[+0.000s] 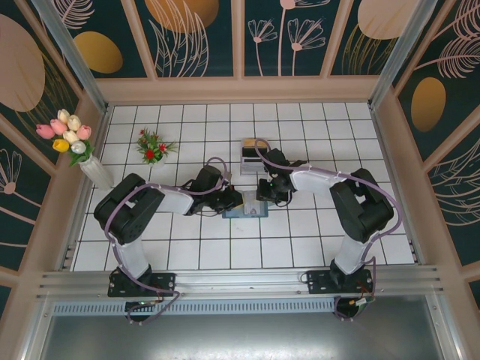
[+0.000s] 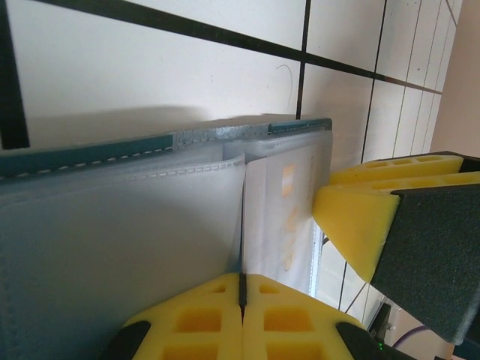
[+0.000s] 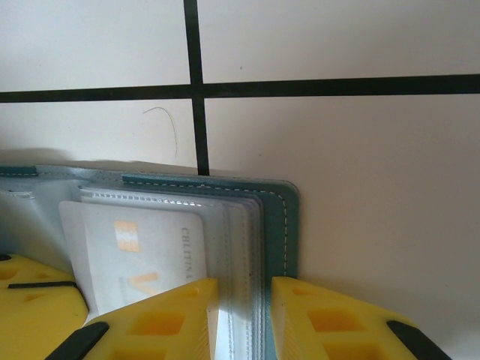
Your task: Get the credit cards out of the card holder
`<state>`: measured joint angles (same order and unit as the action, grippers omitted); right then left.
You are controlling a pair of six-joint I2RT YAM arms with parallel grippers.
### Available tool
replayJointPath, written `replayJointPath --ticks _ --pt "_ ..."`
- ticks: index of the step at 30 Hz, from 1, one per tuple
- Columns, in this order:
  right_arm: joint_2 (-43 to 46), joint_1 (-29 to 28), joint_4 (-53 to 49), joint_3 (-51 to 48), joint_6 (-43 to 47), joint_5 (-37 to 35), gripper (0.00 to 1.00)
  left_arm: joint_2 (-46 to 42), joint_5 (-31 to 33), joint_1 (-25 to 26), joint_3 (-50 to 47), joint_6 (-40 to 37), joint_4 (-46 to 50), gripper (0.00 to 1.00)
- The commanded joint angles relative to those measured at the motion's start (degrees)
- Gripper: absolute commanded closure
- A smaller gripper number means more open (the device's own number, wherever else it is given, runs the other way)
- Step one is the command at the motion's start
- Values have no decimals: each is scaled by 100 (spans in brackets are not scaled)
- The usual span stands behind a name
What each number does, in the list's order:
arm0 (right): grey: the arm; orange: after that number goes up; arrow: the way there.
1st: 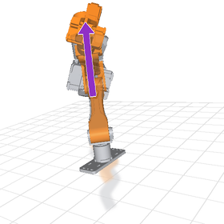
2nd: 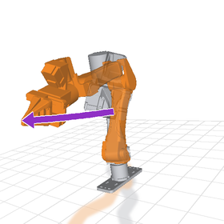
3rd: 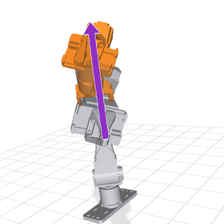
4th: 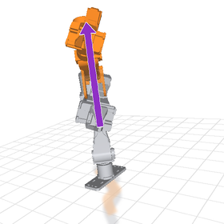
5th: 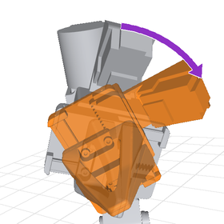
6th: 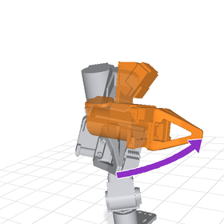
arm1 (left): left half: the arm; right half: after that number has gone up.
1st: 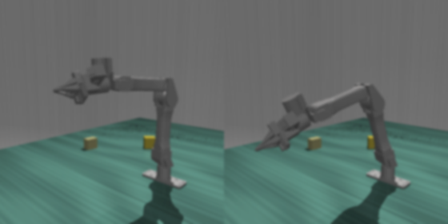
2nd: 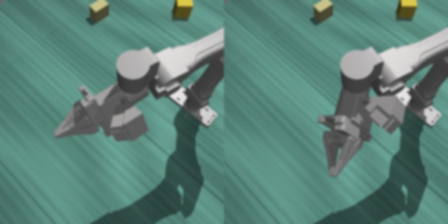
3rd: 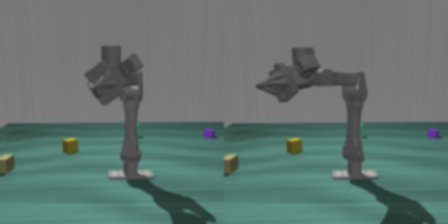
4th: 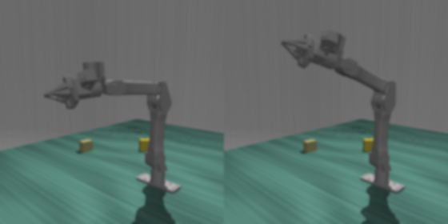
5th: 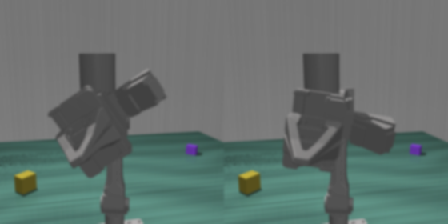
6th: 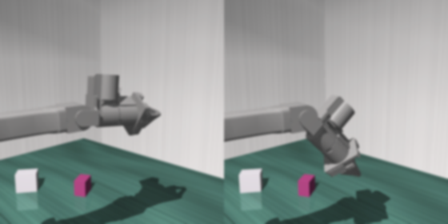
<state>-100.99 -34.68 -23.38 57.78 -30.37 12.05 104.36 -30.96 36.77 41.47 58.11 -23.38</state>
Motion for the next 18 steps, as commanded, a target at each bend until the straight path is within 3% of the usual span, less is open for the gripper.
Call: replayJointPath --ticks 1,13,18 --pt "-315 -30 -198 -133 -48 -256 73 -244 145 -112 -160 -294 313 95" --pt "-296 -62 -154 -117 -9 -178 72 -381 -42 -199 -309 -230 -25 93" --pt "-342 -151 -292 44 74 -352 67 -293 -51 -201 -271 -206 -29 91"
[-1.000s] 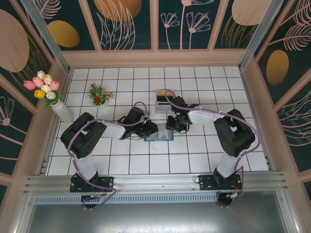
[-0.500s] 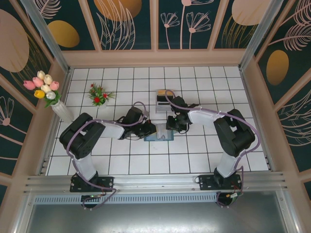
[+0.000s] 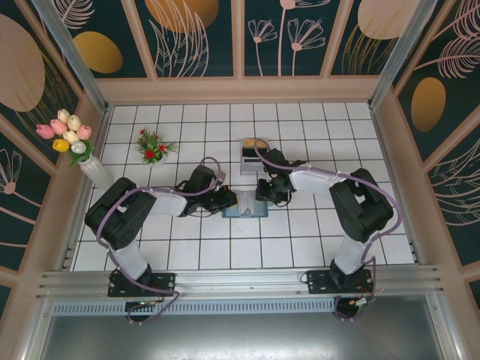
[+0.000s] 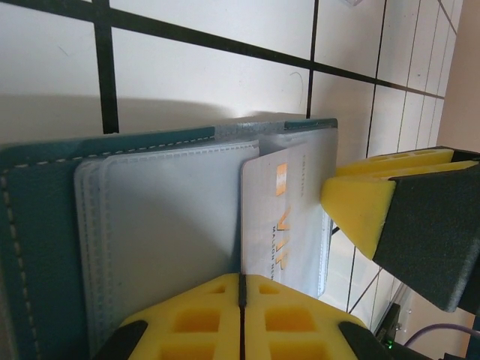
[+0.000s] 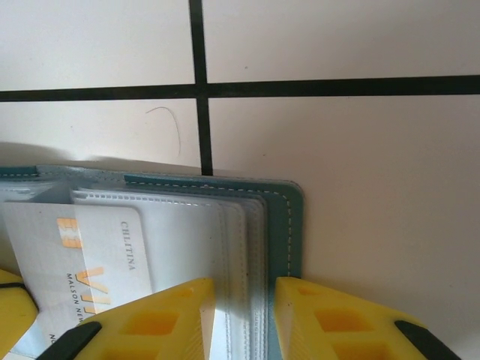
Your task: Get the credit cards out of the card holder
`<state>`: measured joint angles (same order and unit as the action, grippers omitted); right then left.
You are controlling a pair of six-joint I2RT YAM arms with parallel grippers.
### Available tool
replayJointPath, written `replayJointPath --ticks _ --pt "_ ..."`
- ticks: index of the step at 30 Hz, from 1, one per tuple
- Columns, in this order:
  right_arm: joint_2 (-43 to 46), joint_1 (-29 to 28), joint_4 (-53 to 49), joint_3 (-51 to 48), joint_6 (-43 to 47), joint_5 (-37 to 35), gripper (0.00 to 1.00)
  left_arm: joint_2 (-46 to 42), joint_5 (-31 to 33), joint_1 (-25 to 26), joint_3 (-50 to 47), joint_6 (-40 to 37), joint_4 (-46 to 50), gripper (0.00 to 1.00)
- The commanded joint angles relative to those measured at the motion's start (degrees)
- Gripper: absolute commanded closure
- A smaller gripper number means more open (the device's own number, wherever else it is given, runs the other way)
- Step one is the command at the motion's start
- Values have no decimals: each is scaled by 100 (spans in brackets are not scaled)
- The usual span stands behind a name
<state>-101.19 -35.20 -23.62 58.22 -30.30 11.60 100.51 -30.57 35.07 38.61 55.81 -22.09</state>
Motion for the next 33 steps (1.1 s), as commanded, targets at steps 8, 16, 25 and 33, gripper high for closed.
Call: replayJointPath --ticks 8,16,25,33 --pt "-565 -261 -442 121 73 -517 66 80 -72 -33 -39 66 -184 83" --pt "-631 -304 -458 114 86 -545 66 216 -243 -32 19 130 -429 79" --pt "-624 -313 -442 58 73 -518 66 403 -395 -27 82 151 -606 79" --pt "-624 -310 -438 8 33 -535 67 52 -38 -32 154 -126 -40 91"
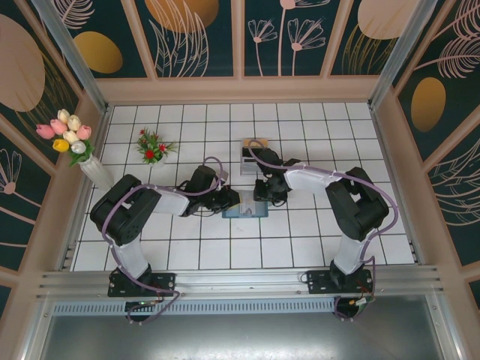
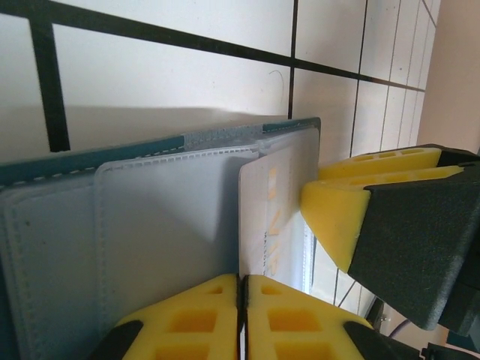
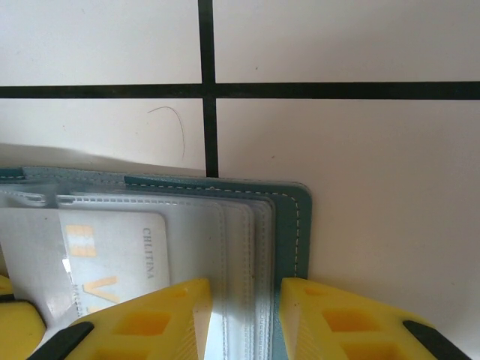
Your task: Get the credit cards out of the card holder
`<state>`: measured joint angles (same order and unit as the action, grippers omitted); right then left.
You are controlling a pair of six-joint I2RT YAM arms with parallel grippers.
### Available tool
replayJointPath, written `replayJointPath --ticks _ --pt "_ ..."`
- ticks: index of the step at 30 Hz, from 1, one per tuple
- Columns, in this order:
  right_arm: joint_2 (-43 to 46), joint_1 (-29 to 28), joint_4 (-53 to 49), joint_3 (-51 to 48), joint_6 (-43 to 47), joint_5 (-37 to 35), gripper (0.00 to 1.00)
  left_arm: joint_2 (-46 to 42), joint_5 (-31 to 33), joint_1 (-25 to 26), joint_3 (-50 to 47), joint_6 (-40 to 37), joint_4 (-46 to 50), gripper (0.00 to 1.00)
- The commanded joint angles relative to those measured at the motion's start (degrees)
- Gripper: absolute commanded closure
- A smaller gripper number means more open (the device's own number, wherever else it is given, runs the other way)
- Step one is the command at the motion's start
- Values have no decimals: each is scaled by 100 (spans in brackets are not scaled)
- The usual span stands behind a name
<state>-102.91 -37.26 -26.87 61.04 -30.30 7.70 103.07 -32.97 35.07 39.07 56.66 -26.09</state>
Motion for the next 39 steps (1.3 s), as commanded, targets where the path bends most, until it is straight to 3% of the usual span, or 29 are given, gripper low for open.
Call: replayJointPath --ticks 1,8,13,25,28,32,39 --pt "-445 -96 -116 -281 32 -154 67 -287 241 -37 104 -267 451 92" --pt "-356 -19 -17 -361 25 -38 66 -1082 530 -190 -57 -693 1199 100" --pt "-117 0 184 -289 -17 449 66 -1521 698 -269 -94 -869 1549 100" --pt "1287 547 744 2 -384 959 56 -2269 1001 -281 136 -833 1677 100" --pt "1761 986 1351 -342 -546 1477 52 -2373 1030 -319 172 -738 1541 100" --pt "1900 1474 2336 -598 -847 2827 49 -2486 907 -392 234 -383 941 100" --pt "1762 1572 3839 -523 -1542 4187 42 -2530 486 -431 350 336 -99 100"
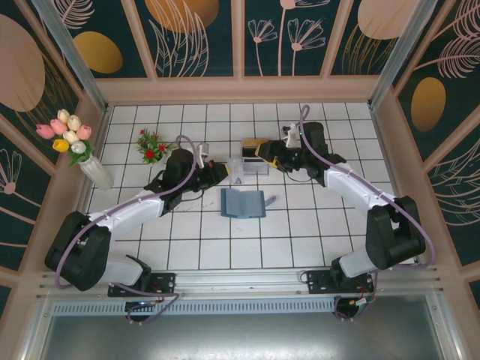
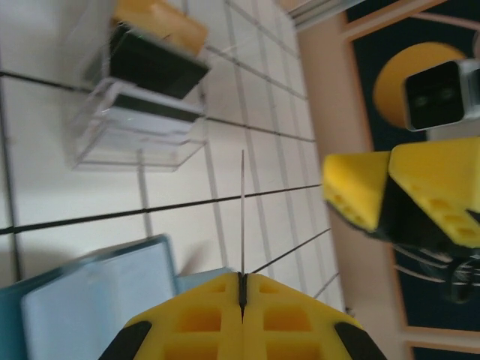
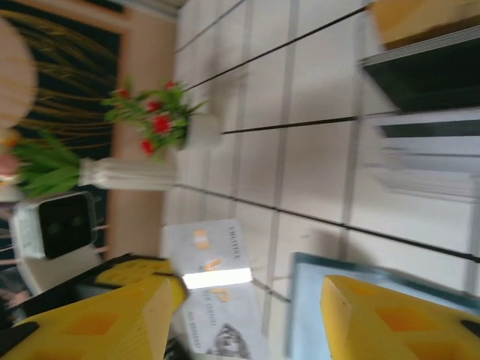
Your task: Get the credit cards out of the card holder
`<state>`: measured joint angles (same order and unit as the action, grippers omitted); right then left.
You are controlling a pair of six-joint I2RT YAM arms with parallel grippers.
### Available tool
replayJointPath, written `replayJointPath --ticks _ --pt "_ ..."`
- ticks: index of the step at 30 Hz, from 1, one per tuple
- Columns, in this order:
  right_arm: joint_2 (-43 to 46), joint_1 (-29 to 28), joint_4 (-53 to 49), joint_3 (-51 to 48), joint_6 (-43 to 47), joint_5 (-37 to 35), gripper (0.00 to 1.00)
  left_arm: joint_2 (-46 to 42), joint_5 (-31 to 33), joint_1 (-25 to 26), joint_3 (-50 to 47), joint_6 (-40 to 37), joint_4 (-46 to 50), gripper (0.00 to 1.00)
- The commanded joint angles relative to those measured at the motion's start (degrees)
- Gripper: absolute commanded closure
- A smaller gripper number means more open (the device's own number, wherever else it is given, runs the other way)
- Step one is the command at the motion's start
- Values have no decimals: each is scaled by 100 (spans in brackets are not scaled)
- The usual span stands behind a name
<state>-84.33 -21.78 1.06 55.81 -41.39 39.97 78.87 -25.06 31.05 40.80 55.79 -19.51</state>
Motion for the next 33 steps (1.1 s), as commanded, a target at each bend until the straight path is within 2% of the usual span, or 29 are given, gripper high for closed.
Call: replayJointPath --ticks 1,9,13,17,21,28,33 --pt "-156 32 1146 50 -495 1053 41 -112 -363 -38 178 504 -860 100" --pt "-552 -57 1373 400 -606 1600 40 -63 -835 -156 -18 1112 -1952 100" --pt "-622 -157 1488 398 -699 1728 42 -22 -897 -160 -50 1256 -2220 100" --pt "-583 -144 2092 191 -1066 1932 52 6 -861 -174 -54 1242 -2189 100" --pt "-569 -156 2399 77 -1296 2042 67 -15 -827 -209 -116 1299 -2239 100" --pt "-548 -175 2681 -71 -1483 2155 73 -22 -750 -240 -247 1457 -2419 100" --pt "-543 -206 2782 -75 -1537 2187 83 3 -761 -248 -291 1511 -2497 100"
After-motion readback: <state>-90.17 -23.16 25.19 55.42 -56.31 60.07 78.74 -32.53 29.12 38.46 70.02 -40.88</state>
